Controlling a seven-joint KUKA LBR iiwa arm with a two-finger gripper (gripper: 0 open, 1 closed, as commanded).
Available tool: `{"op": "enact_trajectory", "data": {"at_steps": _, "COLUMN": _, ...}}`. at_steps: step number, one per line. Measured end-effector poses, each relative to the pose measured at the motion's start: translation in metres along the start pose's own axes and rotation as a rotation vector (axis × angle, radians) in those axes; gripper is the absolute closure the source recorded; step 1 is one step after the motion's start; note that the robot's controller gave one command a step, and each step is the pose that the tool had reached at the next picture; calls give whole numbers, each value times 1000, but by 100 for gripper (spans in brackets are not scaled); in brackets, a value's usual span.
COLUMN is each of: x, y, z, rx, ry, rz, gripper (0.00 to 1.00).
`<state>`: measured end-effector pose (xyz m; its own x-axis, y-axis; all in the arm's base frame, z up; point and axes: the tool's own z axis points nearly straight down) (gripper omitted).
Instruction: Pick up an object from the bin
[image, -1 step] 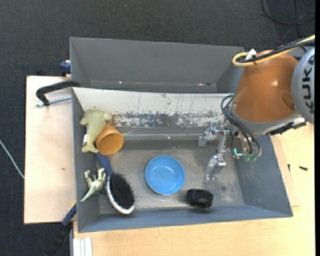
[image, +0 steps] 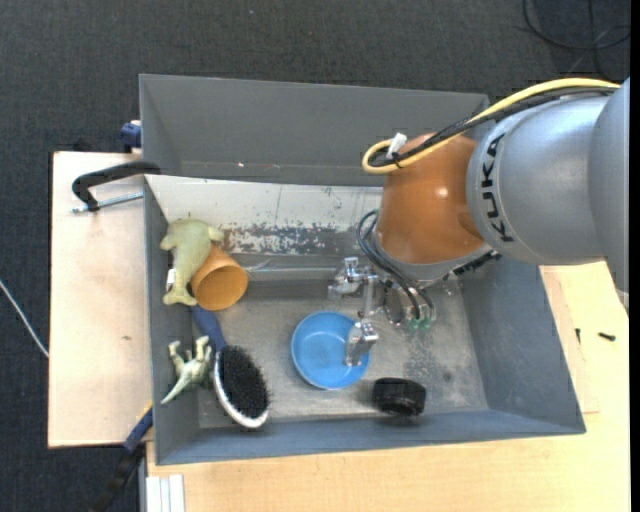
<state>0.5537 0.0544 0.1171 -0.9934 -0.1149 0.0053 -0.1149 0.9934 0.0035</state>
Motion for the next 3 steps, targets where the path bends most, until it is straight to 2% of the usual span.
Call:
{"op": "enact_trajectory", "data": {"at_steps": 1, "x": -24, "y": 8, "z": 39, "rx": 2, "ry": -9, "rz": -238, "gripper": 0}}
{"op": "enact_trajectory", "data": {"at_steps": 2, "x": -26, "y": 9, "z": 36, "rx": 2, "ry": -13, "rz": -236, "gripper": 100}}
{"op": "enact_trajectory", "data": {"at_steps": 3, "x": -30, "y": 18, "z": -150, "rx": 5, "ry": -22, "rz": -198, "gripper": 100}}
